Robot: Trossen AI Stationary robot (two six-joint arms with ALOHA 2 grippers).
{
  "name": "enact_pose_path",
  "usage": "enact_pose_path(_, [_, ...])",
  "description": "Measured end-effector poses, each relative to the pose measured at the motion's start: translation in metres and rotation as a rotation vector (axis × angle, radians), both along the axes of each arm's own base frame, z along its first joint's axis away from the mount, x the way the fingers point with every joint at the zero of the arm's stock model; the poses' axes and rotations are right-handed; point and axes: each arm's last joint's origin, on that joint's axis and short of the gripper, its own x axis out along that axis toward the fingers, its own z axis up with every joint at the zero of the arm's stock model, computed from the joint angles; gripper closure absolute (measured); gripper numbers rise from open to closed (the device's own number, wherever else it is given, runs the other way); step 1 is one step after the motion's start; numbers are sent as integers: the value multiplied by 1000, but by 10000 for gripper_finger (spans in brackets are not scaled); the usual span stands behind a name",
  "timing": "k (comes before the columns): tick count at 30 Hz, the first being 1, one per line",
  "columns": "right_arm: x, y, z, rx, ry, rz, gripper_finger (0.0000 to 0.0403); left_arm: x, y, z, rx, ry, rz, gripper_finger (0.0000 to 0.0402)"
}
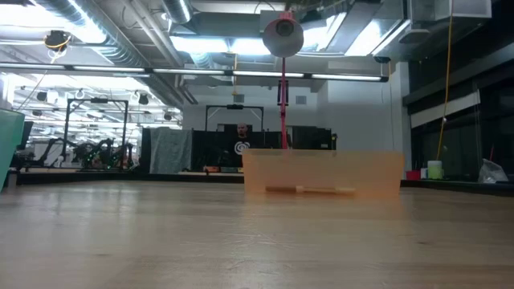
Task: Pick & Place Markers
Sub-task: Put the green marker pen into the orange bin
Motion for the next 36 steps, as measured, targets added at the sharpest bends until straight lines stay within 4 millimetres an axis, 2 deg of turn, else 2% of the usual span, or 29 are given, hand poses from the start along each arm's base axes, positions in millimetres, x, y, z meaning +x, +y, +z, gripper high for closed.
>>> enact_pose_path(8, [-7, 4, 7, -8, -72, 57, 369, 1, 0, 3, -16, -27, 23, 400])
enact_pose_path(13, [2, 2, 7, -22, -115, 103, 369, 1, 0, 5, -21, -49, 31, 399])
enact_pose_path(18, [12, -1, -4, -45, -130, 113, 369, 1, 1, 5, -15, -54, 51, 400])
enact_pose_path(25, [25, -4, -36, -44, -165, 137, 369, 1, 1, 5, -8, -57, 69, 400])
enact_pose_path(36, [49, -9, -109, 76, -118, 143, 369, 1, 1, 5, -20, -58, 81, 400])
